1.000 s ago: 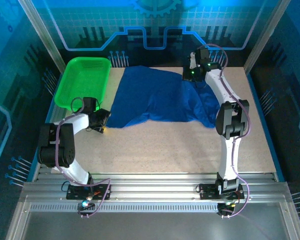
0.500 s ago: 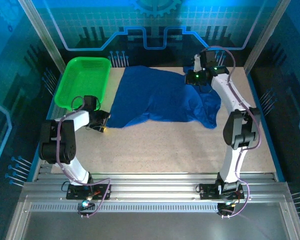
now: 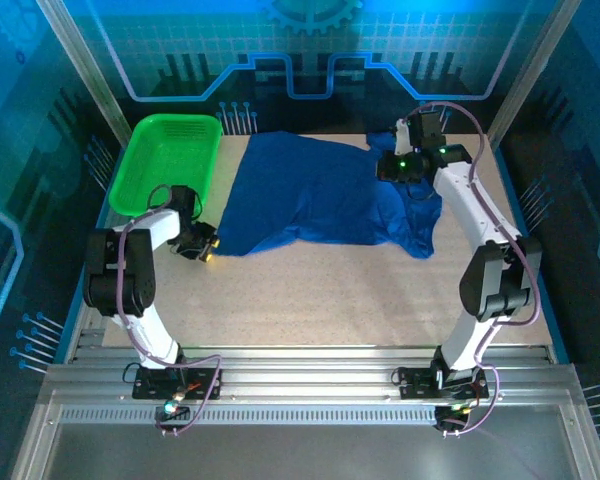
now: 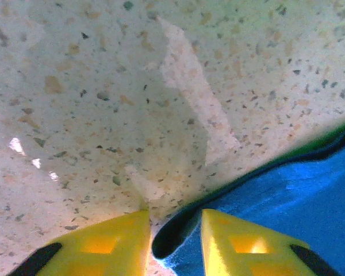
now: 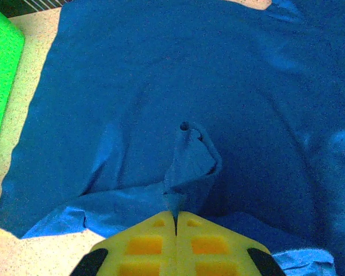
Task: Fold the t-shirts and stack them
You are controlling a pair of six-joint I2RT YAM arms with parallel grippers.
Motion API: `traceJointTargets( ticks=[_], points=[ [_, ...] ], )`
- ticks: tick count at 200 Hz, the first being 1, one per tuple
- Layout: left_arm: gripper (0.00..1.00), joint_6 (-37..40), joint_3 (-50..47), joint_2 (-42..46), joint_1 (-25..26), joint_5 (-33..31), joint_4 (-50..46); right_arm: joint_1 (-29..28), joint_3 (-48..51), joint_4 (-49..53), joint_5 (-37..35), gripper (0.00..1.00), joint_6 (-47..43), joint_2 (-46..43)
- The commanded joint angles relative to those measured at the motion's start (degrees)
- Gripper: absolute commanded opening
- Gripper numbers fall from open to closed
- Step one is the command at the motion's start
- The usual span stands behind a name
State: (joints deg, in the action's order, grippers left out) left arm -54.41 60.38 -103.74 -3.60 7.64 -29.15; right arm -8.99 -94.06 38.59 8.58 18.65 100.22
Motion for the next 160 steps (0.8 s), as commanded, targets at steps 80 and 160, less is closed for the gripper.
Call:
traceJointTargets(
  ticks=[80,160],
  points=[
    [0.00,8.03,3.33,5.45,2.80,11.69,7.38,5.20,6.29,4.92,0.52,0.00,0.21,-17.31],
    [0.00,8.31,10.09,24.36,2.11,10.47,2.38,22.70,10.78,6.41,12.44,0.00,4.28,-38.00]
  ],
)
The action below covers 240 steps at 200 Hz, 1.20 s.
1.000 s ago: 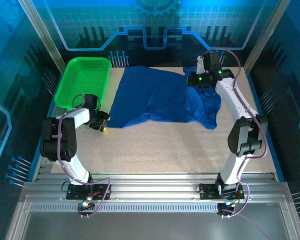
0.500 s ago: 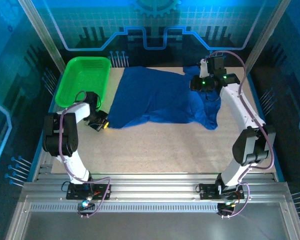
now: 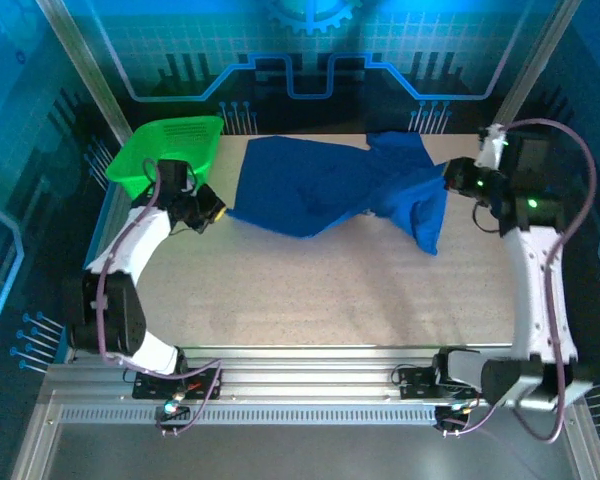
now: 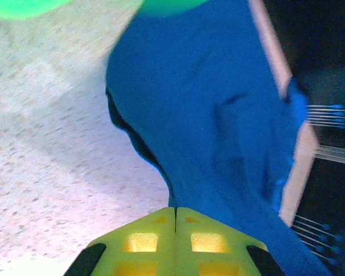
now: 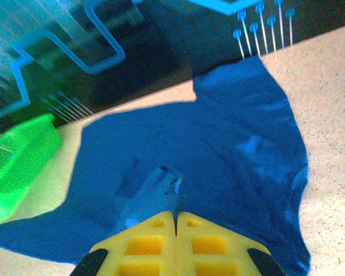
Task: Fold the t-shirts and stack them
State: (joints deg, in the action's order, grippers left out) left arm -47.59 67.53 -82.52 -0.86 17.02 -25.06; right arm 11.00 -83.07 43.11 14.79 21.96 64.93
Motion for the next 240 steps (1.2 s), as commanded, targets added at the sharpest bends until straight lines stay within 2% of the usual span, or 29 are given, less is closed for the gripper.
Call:
traceJointTargets(
  ticks=[1,52,78,109,131,162,191,224,240],
  points=[
    [0.00,1.51,3.04,3.23,-0.63,1.09,-1.77,2.75,-0.28,1.97,6.36,0.00,0.98,-2.74],
    [0.00,1.46,2.30,6.01,-0.71,2.56,-2.46,4.88,-1.12,4.67,9.78,0.00,0.61,-5.08],
    [0.00,1.93,2.61,10.32,-0.69,2.10,-2.76,5.51,-5.32,8.04,11.84,0.00,-0.73,-6.79],
    [0.00,4.43,9.14,15.05,-0.70,-0.97,-5.78,6.95,-13.85,12.71,12.31,0.00,-1.03,-6.94],
    [0.00,5.29,16.41,14.29,-0.72,-3.42,-5.85,7.44,-18.90,10.75,11.10,0.00,0.50,-5.84],
    [0.00,5.10,27.61,6.59,-0.67,-2.25,-3.54,7.53,-25.55,5.99,13.50,0.00,3.38,0.11],
    [0.00,5.01,40.39,-4.47,-0.20,0.07,-1.17,7.04,-34.95,3.04,14.11,0.00,4.06,10.12],
    [0.00,4.35,62.48,-21.93,0.68,4.45,-3.34,5.28,-50.35,2.15,14.11,0.00,3.19,25.34],
    [0.00,2.61,77.47,-32.46,0.69,6.91,-5.99,5.25,-58.89,1.94,14.09,0.00,3.91,33.75]
  ],
)
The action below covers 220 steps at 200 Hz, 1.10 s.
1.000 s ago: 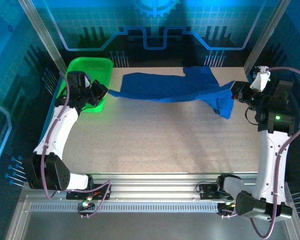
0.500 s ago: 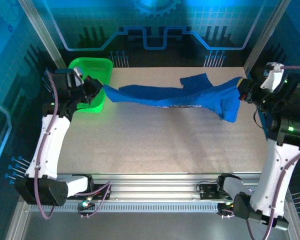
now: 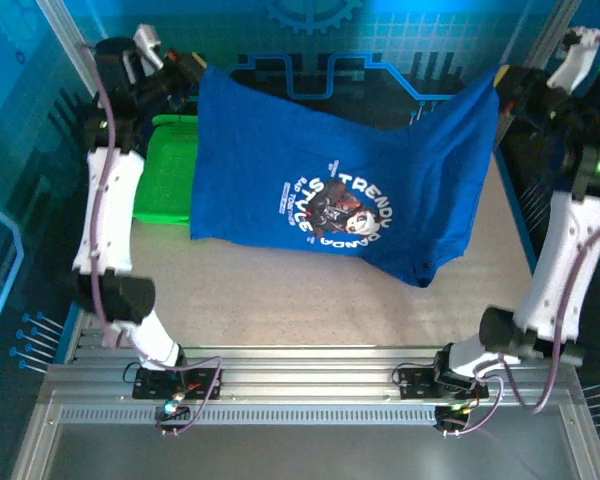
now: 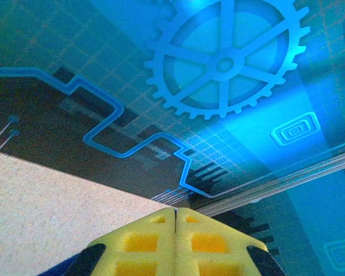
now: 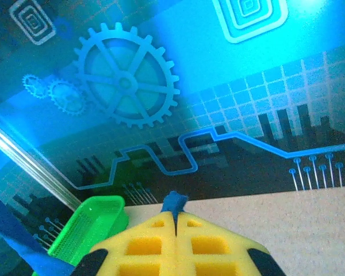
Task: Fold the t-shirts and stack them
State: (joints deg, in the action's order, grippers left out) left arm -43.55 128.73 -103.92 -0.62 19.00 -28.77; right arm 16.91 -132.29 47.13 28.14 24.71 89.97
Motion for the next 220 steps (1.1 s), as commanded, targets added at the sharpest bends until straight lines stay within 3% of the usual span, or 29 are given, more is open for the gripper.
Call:
traceJointTargets(
  ticks=[1,21,35,52,85,130,150,181,220],
  points=[
    [0.00,-1.53,17.29,-11.71,0.45,5.09,-2.35,-0.65,-10.32,-2.02,0.67,0.00,1.19,8.98],
    [0.00,-7.27,31.80,-22.76,-0.76,7.94,-1.22,-0.56,-22.70,-1.68,0.21,0.00,2.24,20.36],
    [0.00,-14.59,32.83,-25.50,-2.77,10.36,5.21,-0.12,-29.73,-3.25,-1.25,0.00,6.04,26.90],
    [0.00,-16.33,32.23,-25.29,-4.46,9.93,8.61,0.18,-33.20,-9.47,0.32,0.00,11.13,30.91],
    [0.00,-16.31,31.70,-22.93,-6.74,10.71,12.37,1.60,-31.59,-14.74,-1.12,0.00,13.32,29.21],
    [0.00,-16.41,28.21,-17.37,-8.17,16.37,17.08,6.65,-26.22,-11.67,1.57,0.00,10.69,21.80],
    [0.00,-13.27,17.41,-11.58,-8.08,18.70,17.85,8.34,-18.56,-10.10,3.37,0.00,7.19,16.08],
    [0.00,-9.20,-8.50,1.91,-8.08,18.85,23.86,10.03,-5.02,-1.90,2.30,0.00,0.13,7.01],
    [0.00,-6.26,-44.80,18.49,-8.08,17.62,28.11,10.47,28.71,-2.64,-1.00,0.00,-5.77,-9.74]
  ],
)
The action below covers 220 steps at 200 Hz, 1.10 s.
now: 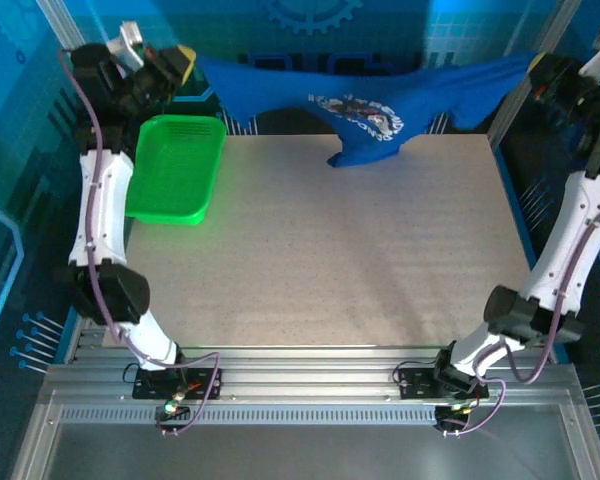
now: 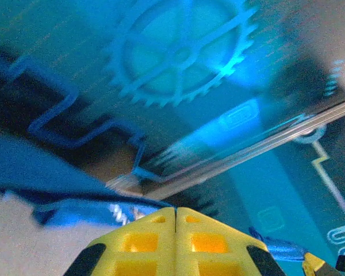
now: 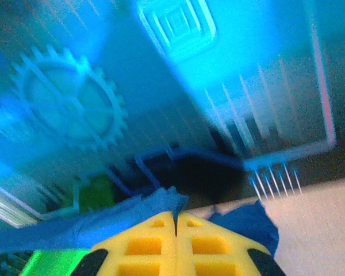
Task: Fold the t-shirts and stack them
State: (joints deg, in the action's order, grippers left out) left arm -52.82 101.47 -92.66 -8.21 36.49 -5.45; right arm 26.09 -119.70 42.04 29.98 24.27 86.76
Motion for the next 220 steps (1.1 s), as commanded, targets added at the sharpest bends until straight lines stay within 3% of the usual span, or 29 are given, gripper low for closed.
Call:
traceJointTargets(
  ticks=[1,41,66,89,139,177,220],
  points=[
    [0.00,2.86,-18.55,7.63,-0.49,0.10,5.03,1.27,17.02,2.40,-3.05,0.00,-5.40,-7.00],
    [0.00,0.31,-53.78,24.73,0.89,-4.00,4.76,-0.68,47.75,5.95,-14.83,0.00,-4.07,-20.96],
    [0.00,2.76,-66.28,35.01,1.79,-10.05,-6.74,-2.13,63.87,7.70,-18.24,0.00,-2.63,-27.83],
    [0.00,5.37,-71.80,41.15,1.34,-17.79,-19.27,-2.00,73.53,6.80,-17.79,0.00,-0.91,-31.32],
    [0.00,6.05,-73.98,41.16,0.39,-25.58,-27.23,-1.96,74.01,6.44,-18.12,0.00,-0.31,-29.66],
    [0.00,5.42,-73.04,40.37,0.23,-29.72,-30.06,-2.22,72.74,3.49,-14.04,0.00,-0.70,-27.65],
    [0.00,5.43,-71.67,38.33,0.21,-30.11,-28.81,-6.11,69.62,1.22,-12.51,0.00,-2.14,-21.43]
  ],
)
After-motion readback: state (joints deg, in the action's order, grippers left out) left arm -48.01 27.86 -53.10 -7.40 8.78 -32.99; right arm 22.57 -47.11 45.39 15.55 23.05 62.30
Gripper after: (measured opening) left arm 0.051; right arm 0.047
